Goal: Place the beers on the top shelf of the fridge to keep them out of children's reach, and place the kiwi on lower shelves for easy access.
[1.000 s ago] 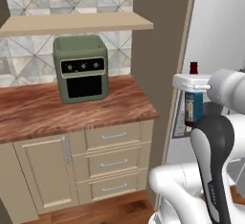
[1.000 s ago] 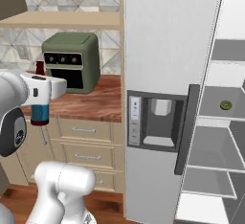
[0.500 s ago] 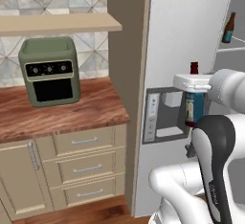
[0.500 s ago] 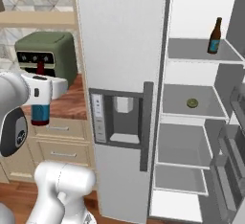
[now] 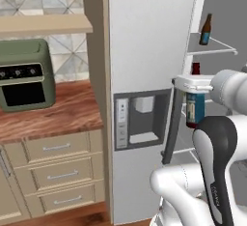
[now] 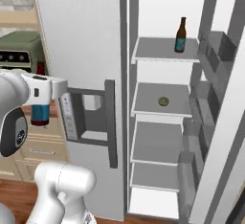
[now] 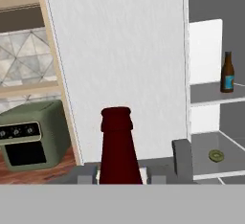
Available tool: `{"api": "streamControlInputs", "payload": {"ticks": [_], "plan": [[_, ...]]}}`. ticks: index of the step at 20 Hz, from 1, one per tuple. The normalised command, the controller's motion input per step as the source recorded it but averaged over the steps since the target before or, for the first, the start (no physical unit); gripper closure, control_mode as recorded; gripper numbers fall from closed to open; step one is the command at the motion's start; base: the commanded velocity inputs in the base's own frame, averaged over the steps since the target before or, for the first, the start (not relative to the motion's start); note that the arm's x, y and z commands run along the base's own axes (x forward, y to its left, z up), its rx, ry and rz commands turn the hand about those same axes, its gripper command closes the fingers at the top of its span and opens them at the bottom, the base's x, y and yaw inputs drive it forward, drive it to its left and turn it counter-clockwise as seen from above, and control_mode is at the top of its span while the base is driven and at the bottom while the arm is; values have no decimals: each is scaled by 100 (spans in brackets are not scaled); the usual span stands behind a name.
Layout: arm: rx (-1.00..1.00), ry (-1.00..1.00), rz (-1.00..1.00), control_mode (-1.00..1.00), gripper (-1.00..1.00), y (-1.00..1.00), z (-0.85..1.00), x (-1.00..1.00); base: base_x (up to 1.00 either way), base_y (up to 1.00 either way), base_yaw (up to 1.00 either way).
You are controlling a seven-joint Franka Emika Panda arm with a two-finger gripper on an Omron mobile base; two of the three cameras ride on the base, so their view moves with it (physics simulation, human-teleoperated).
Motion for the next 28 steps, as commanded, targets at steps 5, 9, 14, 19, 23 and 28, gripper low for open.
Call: {"api": "streamControlInputs", "payload": {"ticks": [5, 9, 14, 19, 23, 28], "plan": [[0, 0, 0, 100, 100, 0, 0, 0, 5, -56, 0], [0, 0, 0, 100, 100, 0, 0, 0, 7, -51, 0], [0, 0, 0, 100, 100, 0, 0, 0, 8, -44, 0], [0, 0, 0, 100, 100, 0, 0, 0, 10, -38, 0], [0, 0, 0, 100, 100, 0, 0, 0, 12, -29, 0], [0, 0, 0, 100, 100, 0, 0, 0, 15, -20, 0]]}}
